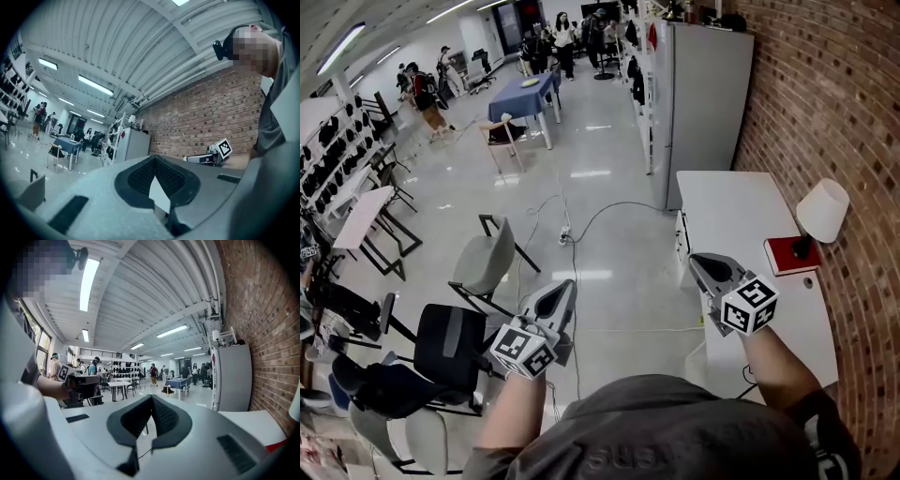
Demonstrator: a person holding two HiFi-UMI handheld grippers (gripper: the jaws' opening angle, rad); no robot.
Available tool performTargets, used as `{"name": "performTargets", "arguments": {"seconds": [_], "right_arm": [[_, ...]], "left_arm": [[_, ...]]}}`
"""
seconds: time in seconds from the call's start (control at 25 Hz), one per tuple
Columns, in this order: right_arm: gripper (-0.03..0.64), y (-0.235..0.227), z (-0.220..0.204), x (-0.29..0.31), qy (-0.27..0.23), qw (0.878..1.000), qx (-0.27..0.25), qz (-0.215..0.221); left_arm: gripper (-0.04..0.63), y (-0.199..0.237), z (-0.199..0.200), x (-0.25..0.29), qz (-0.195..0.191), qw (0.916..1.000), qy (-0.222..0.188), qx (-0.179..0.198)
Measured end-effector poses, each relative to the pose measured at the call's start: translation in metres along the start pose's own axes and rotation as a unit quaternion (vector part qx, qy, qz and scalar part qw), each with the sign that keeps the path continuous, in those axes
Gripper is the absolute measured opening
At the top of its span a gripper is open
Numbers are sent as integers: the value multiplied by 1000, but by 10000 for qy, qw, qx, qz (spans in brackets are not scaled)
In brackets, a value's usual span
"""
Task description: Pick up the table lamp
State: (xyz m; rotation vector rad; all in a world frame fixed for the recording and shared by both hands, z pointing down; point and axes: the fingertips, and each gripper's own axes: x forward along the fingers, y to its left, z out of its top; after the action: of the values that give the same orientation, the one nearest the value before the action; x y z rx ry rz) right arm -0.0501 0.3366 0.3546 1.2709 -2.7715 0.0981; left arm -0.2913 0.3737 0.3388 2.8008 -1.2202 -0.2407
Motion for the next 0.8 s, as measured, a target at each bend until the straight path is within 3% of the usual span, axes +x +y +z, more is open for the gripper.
{"name": "performTargets", "arguments": {"seconds": [0.2, 0.4, 0.8], "right_arm": [[-5, -10, -5, 17, 18, 10000, 63, 14], [-5, -24, -10, 53, 85, 9999, 132, -22], [-5, -81, 13, 201, -34, 9993, 126, -357]], "left_arm": [[5, 8, -8, 17, -106, 9999, 112, -28], [5, 44, -18, 38, -182, 9996, 138, -157], [5, 196, -10, 124, -667, 9974, 59, -255]]}}
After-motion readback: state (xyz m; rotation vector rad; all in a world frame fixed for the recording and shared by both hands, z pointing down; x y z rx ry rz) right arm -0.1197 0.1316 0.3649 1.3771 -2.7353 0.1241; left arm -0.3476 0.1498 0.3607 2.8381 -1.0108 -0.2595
